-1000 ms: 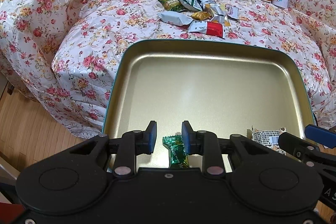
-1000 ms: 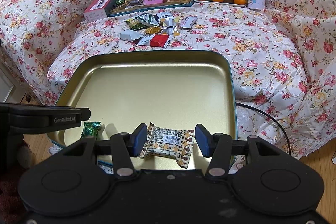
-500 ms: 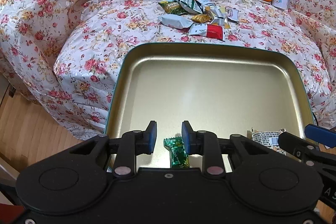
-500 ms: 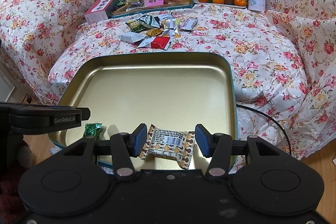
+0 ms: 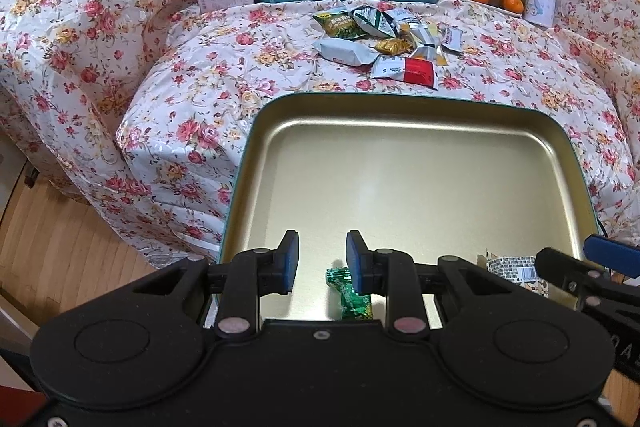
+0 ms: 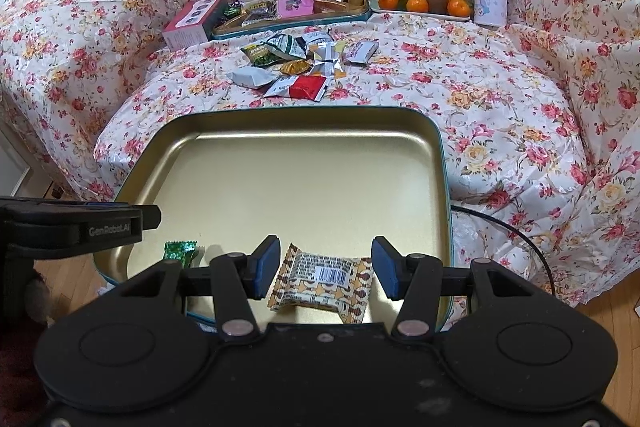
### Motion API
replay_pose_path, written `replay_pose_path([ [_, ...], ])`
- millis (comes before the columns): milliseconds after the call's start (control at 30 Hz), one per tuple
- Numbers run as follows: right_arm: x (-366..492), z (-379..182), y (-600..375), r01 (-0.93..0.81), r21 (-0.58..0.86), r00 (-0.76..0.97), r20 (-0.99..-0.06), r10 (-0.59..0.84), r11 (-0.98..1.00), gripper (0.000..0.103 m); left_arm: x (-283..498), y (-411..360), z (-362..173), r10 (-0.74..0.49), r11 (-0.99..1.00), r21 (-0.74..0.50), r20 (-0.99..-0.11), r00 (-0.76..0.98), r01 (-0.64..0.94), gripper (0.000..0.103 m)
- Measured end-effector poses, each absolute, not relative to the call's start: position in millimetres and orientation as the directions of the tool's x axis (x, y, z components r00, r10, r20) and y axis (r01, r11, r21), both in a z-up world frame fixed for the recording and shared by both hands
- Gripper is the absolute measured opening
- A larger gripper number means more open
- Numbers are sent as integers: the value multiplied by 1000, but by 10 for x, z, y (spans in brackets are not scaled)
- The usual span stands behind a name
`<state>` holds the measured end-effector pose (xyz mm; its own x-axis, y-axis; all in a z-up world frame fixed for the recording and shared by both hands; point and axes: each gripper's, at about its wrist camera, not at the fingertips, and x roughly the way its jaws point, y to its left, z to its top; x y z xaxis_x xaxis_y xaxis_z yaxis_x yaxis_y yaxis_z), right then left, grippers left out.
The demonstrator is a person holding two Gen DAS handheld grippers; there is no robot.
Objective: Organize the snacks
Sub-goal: 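Lift both open tools away from the gold tray, then reach the left tool to the green pea bag while the right grasps the white Hawthorn bar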
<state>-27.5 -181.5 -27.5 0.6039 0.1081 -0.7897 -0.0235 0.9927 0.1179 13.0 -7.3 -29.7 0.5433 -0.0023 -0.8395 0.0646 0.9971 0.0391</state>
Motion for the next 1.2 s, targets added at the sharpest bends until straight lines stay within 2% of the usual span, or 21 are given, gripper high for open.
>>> replay_pose_path([
  [600,328,186,-1887,-7,164,676,-726,126,986,55,568,148,222,0,996,54,-780,626,67,36],
  [800,765,273,-1871,-15,143,675,-729,115,990,55,934,284,349,-11,999,20,-795,606,44,36],
  [1200,1585,313,-1783,5,148,645,-756,110,989,56,1598,396,454,23,999,37,-802,597,10,36],
])
